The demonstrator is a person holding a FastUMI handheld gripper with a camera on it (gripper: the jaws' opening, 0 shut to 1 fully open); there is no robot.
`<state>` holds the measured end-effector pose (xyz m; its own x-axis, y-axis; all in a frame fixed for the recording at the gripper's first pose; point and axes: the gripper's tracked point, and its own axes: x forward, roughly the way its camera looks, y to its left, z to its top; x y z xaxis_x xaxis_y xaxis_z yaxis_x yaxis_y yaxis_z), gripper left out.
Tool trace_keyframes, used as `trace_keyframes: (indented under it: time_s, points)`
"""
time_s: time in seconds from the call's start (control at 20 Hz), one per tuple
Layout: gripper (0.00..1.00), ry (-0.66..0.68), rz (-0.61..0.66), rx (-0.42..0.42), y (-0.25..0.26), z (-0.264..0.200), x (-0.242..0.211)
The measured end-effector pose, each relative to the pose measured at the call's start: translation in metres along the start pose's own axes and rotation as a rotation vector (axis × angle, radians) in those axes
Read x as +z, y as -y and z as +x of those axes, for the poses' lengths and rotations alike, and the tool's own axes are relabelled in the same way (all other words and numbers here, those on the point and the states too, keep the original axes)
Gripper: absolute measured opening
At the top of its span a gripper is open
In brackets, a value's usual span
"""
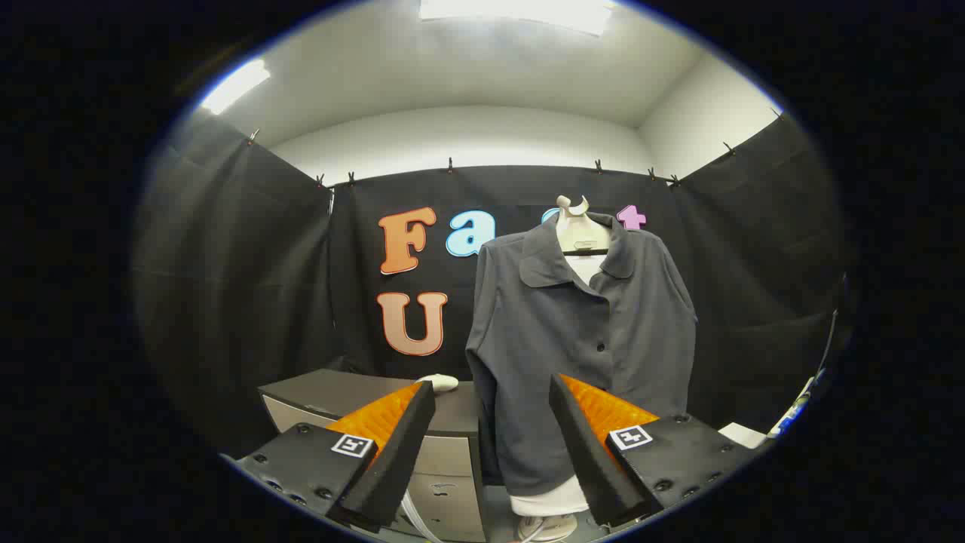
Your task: Iron the clothes twice with a garment steamer, once on the left side and once on the right side.
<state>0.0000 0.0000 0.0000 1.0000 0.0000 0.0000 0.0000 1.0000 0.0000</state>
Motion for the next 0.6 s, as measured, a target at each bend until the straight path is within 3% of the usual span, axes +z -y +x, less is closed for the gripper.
trace_keyframes:
  time_s: [0.15, 0.6]
  points:
    - [0.97, -0.01, 0.032, 0.012, -0.002, -0.004, -0.006]
    - [0.98, 0.002, 0.055, -0.074, 0.031, -0.002, -0.009]
